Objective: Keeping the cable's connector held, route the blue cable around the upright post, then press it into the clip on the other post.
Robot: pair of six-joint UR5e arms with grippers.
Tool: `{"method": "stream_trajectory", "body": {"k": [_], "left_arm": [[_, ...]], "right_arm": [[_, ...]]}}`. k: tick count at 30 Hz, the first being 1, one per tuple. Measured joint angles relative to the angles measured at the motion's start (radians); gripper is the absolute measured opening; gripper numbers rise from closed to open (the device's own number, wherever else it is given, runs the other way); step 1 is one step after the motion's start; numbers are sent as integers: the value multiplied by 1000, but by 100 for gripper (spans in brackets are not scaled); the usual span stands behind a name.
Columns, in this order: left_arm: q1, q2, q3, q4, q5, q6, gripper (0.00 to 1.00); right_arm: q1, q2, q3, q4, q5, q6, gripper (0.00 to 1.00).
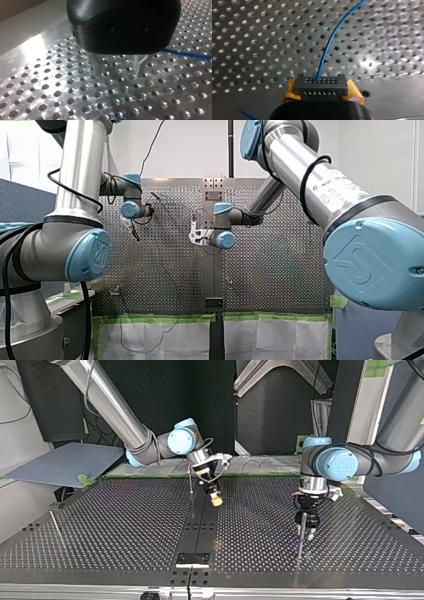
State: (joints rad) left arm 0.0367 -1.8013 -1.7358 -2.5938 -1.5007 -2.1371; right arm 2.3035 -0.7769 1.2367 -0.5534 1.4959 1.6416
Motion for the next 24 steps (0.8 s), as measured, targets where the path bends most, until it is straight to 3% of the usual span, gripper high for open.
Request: {"method": "stream_trajectory", "body": {"k": [16, 24], "left_arm": [[-5, 0, 0, -15, -5, -11, 65], [-5, -1, 0, -14, 1, -18, 65]], "right_arm": [[-12, 29, 68, -5, 13, -17, 0], [-14, 81, 103, -7, 27, -30, 0]]}}
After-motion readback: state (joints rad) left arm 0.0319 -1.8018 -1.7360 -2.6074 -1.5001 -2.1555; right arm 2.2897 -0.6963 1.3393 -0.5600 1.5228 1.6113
